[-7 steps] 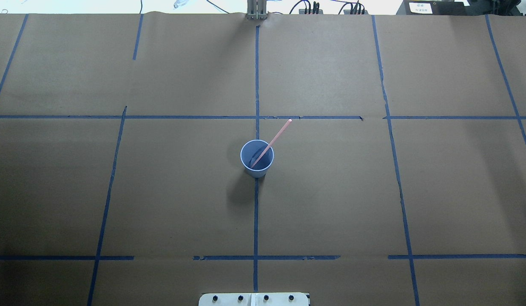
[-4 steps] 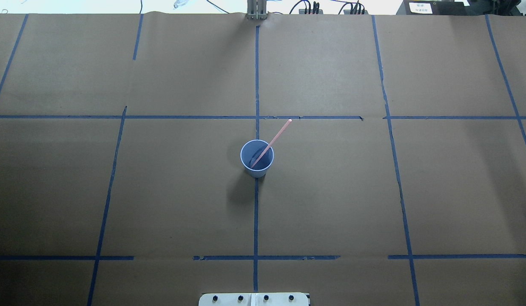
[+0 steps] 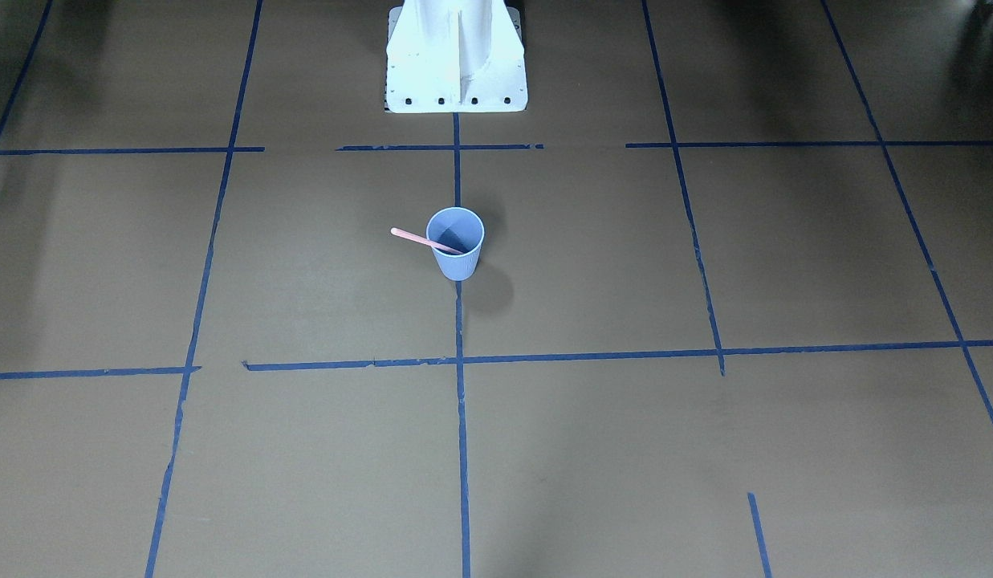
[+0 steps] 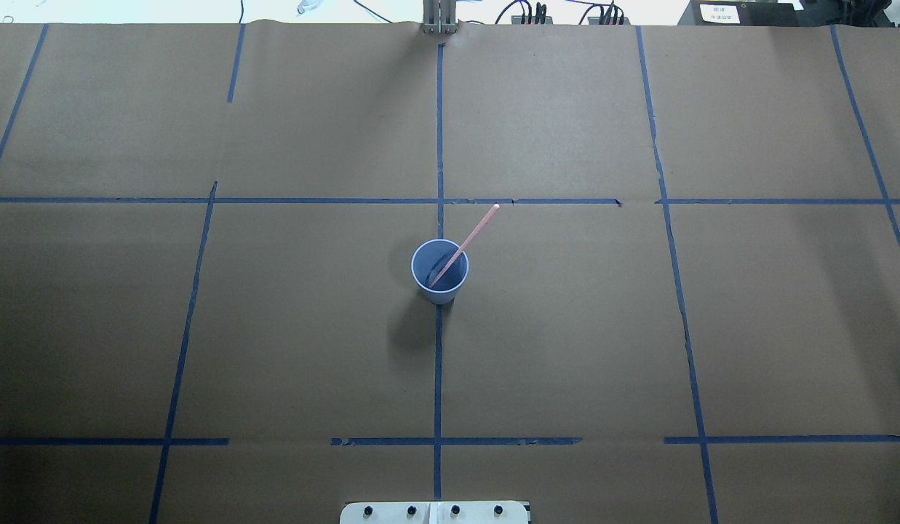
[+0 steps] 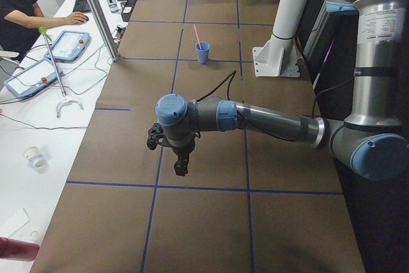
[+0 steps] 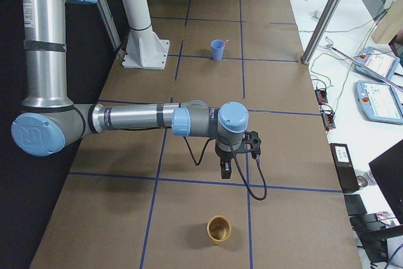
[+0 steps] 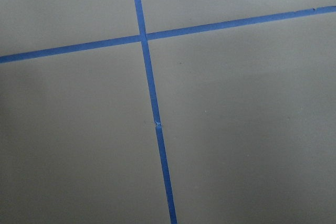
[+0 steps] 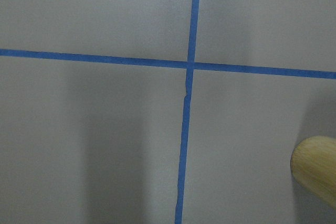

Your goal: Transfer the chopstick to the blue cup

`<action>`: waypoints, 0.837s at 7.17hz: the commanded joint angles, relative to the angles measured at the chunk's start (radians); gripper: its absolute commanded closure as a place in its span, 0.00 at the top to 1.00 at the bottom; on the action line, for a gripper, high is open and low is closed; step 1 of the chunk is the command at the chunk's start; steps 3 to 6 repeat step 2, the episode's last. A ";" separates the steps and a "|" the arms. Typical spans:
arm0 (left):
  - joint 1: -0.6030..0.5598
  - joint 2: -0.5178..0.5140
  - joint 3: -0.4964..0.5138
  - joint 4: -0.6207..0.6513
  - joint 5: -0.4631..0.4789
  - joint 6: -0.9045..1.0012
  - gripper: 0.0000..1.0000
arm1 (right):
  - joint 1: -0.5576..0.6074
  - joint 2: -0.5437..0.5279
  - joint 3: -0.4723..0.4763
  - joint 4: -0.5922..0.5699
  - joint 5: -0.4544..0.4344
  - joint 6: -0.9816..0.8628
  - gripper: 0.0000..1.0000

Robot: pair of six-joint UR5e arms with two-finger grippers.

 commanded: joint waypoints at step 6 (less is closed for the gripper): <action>-0.002 -0.001 -0.025 0.001 0.001 -0.001 1.00 | 0.000 0.000 0.011 0.000 0.009 -0.001 1.00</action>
